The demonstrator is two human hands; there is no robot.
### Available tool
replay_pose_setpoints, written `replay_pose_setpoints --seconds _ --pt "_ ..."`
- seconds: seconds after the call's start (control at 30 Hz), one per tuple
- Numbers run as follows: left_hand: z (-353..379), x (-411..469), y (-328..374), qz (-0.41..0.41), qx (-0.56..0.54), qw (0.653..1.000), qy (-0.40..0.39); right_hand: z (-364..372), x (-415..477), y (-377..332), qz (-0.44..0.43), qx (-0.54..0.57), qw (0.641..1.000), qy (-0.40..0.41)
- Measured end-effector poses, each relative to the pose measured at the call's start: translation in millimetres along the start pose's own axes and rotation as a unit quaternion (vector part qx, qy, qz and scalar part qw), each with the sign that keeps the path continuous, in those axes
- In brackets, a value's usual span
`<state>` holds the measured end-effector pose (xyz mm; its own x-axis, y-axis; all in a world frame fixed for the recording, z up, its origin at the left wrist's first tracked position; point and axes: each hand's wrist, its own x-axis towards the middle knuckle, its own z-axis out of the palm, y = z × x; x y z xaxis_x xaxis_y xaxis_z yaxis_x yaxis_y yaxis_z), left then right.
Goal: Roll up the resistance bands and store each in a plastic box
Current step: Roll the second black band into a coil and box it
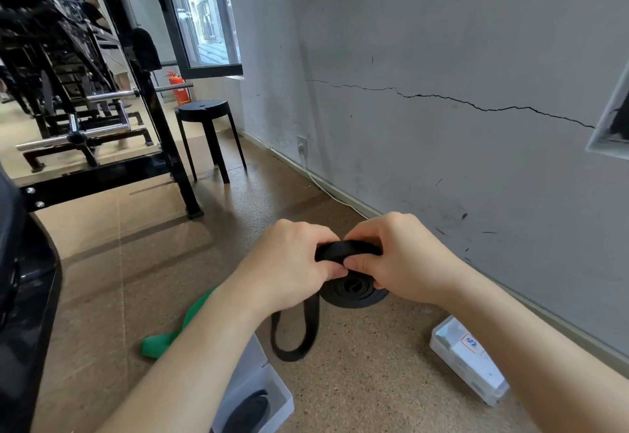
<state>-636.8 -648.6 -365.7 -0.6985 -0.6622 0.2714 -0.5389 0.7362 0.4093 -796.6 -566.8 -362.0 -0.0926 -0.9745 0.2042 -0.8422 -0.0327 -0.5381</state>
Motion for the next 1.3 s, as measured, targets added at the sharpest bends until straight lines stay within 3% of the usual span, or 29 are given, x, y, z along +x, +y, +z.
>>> replay_pose_setpoints --seconds 0.33,0.63,0.87,1.07,1.3 --pt "1.6 -0.1 -3.8 -0.008 -0.016 1.0 -0.014 -4.3 -1.0 3.7 0.014 0.047 0.999 -0.002" --pt "1.7 0.2 -1.3 0.013 0.046 0.999 -0.022 2.5 -1.0 4.9 -0.003 0.056 0.998 -0.026" --pt "2.9 1.1 -0.1 0.002 -0.008 1.0 0.017 0.3 -0.1 3.5 0.014 0.015 0.999 0.028" --pt "1.3 0.6 -3.0 -0.022 -0.042 0.999 0.0 -4.8 -1.3 3.0 0.039 0.086 0.995 0.028" --pt "-0.3 0.8 -6.4 0.0 0.028 1.0 0.014 1.9 0.4 3.5 0.047 0.151 0.987 -0.029"
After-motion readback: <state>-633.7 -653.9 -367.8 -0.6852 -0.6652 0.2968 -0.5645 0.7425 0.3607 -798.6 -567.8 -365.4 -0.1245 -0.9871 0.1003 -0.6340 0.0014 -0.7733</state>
